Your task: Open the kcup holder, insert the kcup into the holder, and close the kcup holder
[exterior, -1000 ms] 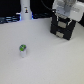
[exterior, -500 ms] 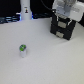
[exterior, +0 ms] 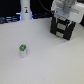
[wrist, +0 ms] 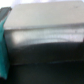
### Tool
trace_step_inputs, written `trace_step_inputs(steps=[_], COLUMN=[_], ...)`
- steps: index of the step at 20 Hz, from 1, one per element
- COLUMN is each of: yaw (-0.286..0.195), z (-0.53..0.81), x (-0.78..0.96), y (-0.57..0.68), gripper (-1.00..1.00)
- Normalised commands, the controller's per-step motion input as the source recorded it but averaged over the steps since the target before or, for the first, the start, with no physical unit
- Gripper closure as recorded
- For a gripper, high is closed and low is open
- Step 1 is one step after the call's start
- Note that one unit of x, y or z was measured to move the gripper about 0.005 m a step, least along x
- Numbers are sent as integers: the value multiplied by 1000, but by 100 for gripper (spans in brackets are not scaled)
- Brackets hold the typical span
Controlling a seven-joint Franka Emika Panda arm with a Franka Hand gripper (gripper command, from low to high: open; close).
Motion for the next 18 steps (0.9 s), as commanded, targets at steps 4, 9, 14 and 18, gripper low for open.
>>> trace_step_inputs(steps=[4,9,14,18], yaw=[-72,-70,-70,-76], z=[122,100,110,112], x=[949,951,943,924], y=[-308,-302,-297,-319], gripper=[100,100,100,100])
